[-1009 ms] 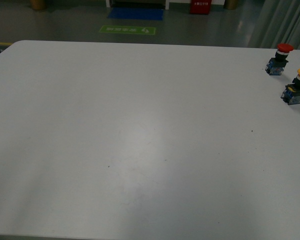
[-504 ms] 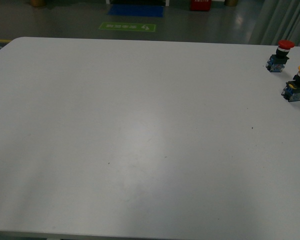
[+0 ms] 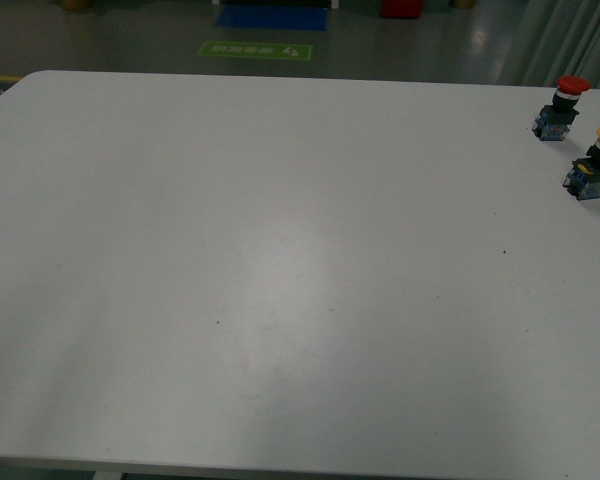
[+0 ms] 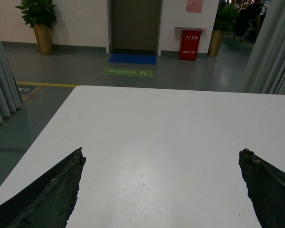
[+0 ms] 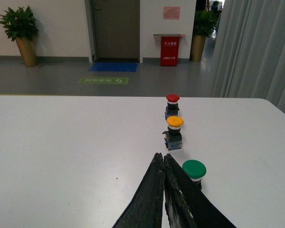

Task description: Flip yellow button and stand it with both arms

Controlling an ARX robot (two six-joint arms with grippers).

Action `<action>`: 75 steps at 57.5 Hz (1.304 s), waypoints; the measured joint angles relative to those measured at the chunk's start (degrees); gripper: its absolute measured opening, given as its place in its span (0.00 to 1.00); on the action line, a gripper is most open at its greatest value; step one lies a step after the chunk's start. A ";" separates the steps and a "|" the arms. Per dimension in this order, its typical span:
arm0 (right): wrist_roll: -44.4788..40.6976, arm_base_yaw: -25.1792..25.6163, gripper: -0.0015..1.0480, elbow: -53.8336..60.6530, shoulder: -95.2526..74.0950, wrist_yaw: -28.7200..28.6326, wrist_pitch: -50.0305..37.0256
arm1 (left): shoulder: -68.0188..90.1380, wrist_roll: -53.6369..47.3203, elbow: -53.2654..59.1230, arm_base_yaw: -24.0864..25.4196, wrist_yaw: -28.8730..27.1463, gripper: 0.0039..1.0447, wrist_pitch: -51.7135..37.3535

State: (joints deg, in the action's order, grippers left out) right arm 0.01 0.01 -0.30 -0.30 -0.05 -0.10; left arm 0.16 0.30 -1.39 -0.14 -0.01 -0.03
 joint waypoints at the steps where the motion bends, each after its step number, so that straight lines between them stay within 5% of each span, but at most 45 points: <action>1: 0.02 0.00 0.03 0.00 -0.02 0.02 0.02 | 0.00 0.00 0.00 0.00 0.00 0.94 0.00; 11: -0.02 0.00 0.07 0.00 0.00 0.00 0.07 | 0.02 0.00 0.00 0.00 -0.02 0.94 0.00; 42: 0.07 0.00 0.95 0.00 0.00 0.00 0.07 | 0.02 0.00 0.00 0.00 -0.02 0.94 0.00; 75: 0.02 0.00 0.93 0.00 0.00 0.00 0.07 | 0.02 0.00 0.00 0.00 -0.02 0.94 0.00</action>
State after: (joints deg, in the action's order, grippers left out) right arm 0.03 0.01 -0.30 -0.30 -0.05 -0.03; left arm 0.19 0.30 -1.39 -0.14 -0.03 -0.03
